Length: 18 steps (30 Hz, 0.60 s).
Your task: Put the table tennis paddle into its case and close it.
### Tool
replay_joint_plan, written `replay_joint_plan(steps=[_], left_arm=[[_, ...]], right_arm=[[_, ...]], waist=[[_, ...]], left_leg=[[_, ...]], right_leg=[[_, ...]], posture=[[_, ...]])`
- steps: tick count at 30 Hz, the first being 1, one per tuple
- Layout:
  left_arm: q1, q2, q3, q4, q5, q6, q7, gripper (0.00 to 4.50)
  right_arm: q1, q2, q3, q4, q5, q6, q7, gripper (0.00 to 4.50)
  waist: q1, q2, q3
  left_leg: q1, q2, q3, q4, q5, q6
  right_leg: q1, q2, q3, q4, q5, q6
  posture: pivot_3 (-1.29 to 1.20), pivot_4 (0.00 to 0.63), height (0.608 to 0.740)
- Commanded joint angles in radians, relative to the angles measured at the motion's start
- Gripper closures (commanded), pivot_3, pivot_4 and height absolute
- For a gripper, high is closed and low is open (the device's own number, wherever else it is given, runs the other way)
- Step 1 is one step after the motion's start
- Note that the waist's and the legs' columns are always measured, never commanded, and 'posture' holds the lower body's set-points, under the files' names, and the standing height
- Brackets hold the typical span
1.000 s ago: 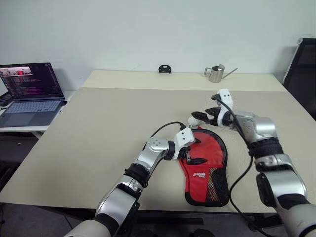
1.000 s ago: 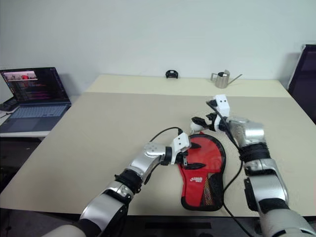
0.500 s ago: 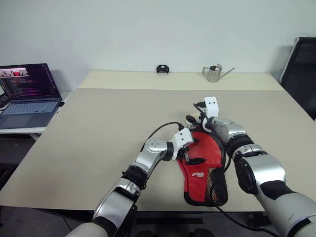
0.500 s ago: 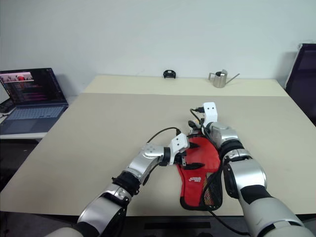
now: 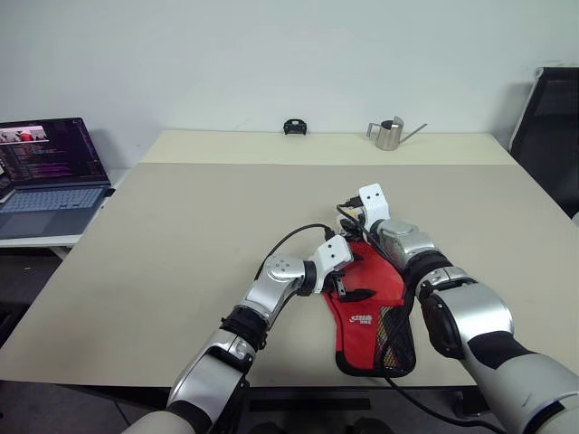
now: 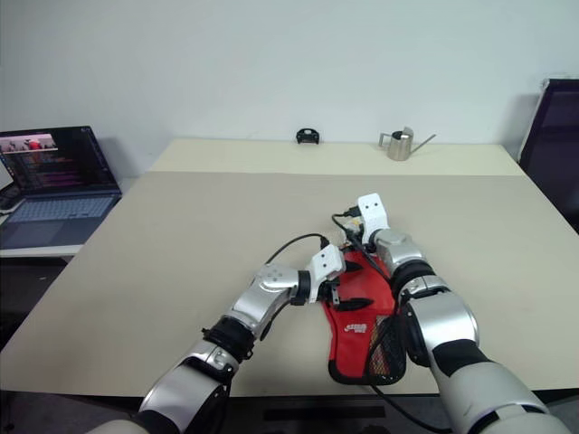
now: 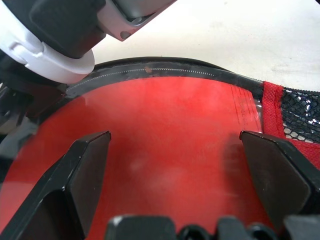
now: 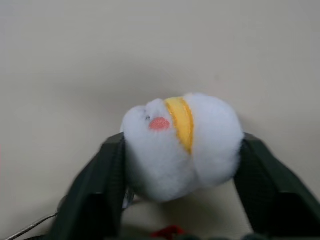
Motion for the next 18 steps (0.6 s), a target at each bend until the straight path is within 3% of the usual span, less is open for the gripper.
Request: replay_joint_plan(steps=[1,4,7,18], left_arm=[[0.026,-0.002,-0.038,0.019,0.037,0.012,-0.002,0.0],[0.023,-0.003,-0.042,0.03,0.038,0.009,-0.003,0.0],[0.016,-0.009,-0.052,0.055,0.047,0.003,-0.009,0.0],[-0.048,-0.033,-0.073,0.19,0.094,-0.057,-0.014,0.0]], right_arm=[[-0.006,0.002,0.012,-0.013,-0.033,-0.031,-0.008,2.72],[-0.002,0.005,0.013,-0.017,-0.049,-0.04,-0.009,3.61],[-0.007,-0.001,0.012,-0.026,-0.059,-0.05,-0.012,4.1],[-0.017,-0.075,-0.007,-0.101,-0.055,-0.034,0.047,4.24]], waist=[[0.0,0.0,0.0],[0.0,0.0,0.0],[0.0,0.0,0.0],[0.005,0.0,0.0]], left_leg=[[0.0,0.0,0.0,0.0,0.0,0.0],[0.0,0.0,0.0,0.0,0.0,0.0],[0.0,0.0,0.0,0.0,0.0,0.0],[0.0,-0.001,0.0,0.001,0.0,0.0]], right_leg=[[0.0,0.0,0.0,0.0,0.0,0.0],[0.0,0.0,0.0,0.0,0.0,0.0],[0.0,0.0,0.0,0.0,0.0,0.0],[0.001,-0.001,0.0,0.0,0.0,0.0]], posture=[[0.0,0.15,0.74],[0.0,0.15,0.74],[0.0,0.15,0.74],[0.0,0.15,0.74]])
